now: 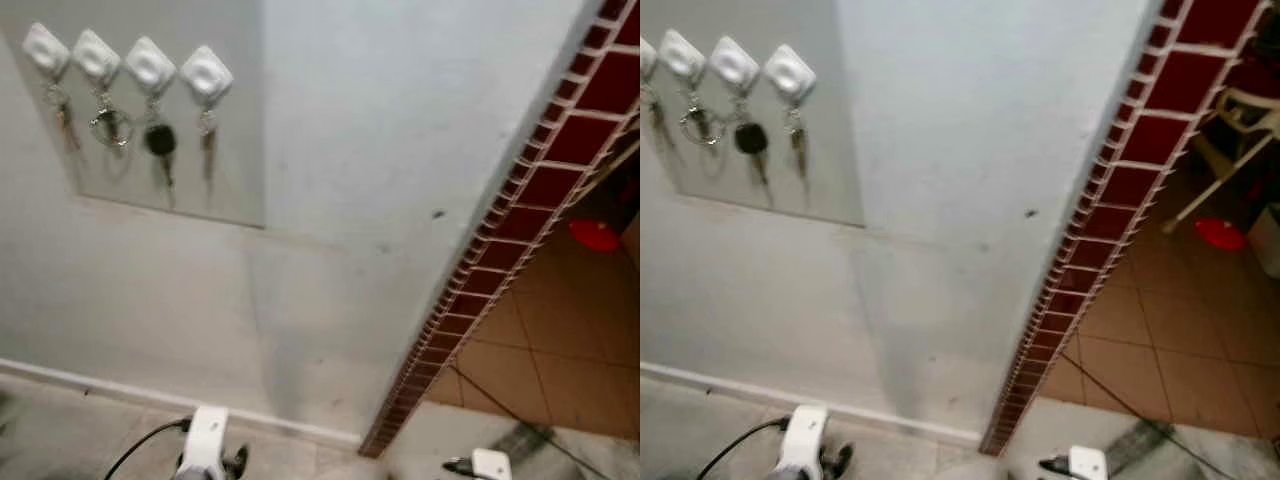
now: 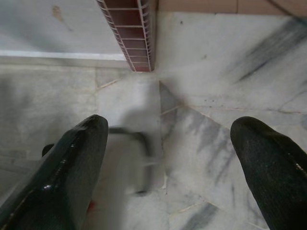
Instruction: Hang keys on a hook
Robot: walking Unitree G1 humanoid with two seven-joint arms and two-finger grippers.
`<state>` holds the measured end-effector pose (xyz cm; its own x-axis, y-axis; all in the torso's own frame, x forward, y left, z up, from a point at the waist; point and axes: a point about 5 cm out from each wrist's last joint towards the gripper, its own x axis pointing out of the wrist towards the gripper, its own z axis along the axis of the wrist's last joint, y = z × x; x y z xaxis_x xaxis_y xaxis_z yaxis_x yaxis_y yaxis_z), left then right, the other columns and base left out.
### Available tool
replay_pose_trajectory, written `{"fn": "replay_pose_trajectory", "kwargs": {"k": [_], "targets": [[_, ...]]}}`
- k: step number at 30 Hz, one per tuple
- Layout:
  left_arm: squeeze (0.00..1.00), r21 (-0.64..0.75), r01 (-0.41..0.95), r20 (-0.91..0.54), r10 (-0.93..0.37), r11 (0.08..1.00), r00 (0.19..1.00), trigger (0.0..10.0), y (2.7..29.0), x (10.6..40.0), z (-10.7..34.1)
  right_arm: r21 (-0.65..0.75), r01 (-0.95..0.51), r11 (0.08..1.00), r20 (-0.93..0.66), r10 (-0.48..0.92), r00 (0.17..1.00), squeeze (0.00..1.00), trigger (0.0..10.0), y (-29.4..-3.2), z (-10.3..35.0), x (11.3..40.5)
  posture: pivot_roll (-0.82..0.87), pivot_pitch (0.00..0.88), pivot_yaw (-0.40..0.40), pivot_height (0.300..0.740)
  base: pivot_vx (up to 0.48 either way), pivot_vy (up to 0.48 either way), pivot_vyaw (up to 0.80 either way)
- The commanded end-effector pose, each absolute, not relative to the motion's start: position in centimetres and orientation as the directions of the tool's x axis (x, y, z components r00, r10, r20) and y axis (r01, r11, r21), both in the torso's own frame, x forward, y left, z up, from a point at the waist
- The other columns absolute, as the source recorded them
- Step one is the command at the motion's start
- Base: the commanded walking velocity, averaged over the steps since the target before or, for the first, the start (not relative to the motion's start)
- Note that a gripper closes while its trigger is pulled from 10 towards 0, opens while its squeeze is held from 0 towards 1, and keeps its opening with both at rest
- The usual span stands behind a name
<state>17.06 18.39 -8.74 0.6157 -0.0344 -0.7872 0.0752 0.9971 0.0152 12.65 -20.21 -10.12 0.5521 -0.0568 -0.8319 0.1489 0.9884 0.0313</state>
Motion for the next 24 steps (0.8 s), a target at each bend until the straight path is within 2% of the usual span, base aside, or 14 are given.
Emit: {"fn": "replay_pose_trajectory", "kwargs": {"k": [1,6,24], "targets": [[0.00,0.002,0.084,-0.774,-0.051,0.996,0.631,10.0,17.56,17.73,-8.51,0.010,0.156,0.988,-0.827,-0.080,0.557,0.00,10.0,-21.01,-9.92,12.83,-0.05,0.000,-0.004,0.740,0.000,-0.349,0.00],[0.00,0.005,0.083,-0.773,-0.049,0.997,0.632,10.0,17.54,17.76,-8.50,0.010,0.157,0.988,-0.828,-0.079,0.555,0.00,10.0,-21.00,-9.93,12.82,-0.05,0.000,-0.004,0.740,0.000,-0.316,0.00],[0.00,-0.018,0.044,-0.766,-0.042,0.999,0.641,10.0,17.59,17.96,-8.40,-0.004,0.155,0.988,-0.830,-0.090,0.551,0.00,10.0,-21.04,-9.91,12.94,-0.04,0.000,-0.004,0.740,0.000,0.000,0.00]]}}
